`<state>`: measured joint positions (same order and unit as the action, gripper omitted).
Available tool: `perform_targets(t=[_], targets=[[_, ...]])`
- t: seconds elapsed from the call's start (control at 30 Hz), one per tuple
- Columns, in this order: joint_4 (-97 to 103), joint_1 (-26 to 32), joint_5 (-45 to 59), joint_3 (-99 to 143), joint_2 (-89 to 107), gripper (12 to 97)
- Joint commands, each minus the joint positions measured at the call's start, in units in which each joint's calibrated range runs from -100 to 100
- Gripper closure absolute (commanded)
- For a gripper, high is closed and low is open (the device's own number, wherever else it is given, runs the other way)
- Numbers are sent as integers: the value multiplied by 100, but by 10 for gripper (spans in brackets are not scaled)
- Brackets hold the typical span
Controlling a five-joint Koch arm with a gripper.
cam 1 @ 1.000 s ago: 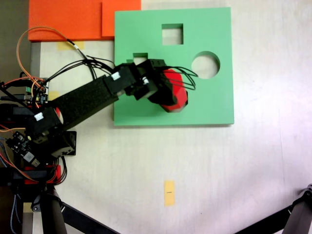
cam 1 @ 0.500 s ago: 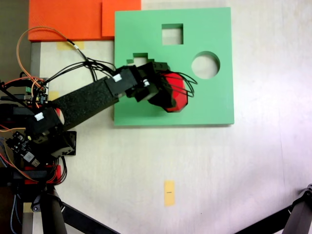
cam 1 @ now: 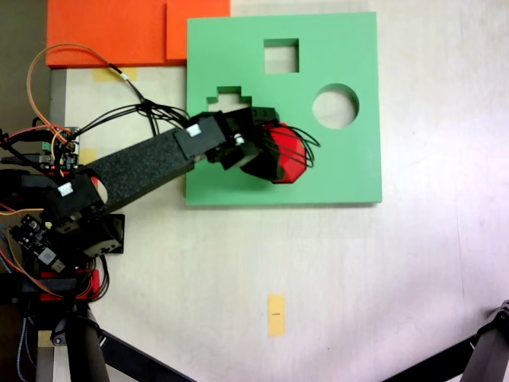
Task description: Put the octagonal pillar block into the corresponding hole
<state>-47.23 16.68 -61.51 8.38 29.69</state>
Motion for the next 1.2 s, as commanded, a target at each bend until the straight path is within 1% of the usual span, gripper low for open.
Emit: perform_targets(t=[0.0,0.2,0.4,0.47,0.5,0.57,0.6,0.9,1.03,1.17], targets=[[645,54,-88,-50,-22,619],[742,59,-88,20,-287,591],[1406,39,-195,668,-147,515],[1618,44,-220,837,-64,363],[1657,49,-215,837,-64,307],[1714,49,-195,837,-64,246],[1714,49,-195,847,-64,233],[1714,44,-147,947,523,232],[1608,59,-142,827,1180,232],[877,59,366,339,2059,234]])
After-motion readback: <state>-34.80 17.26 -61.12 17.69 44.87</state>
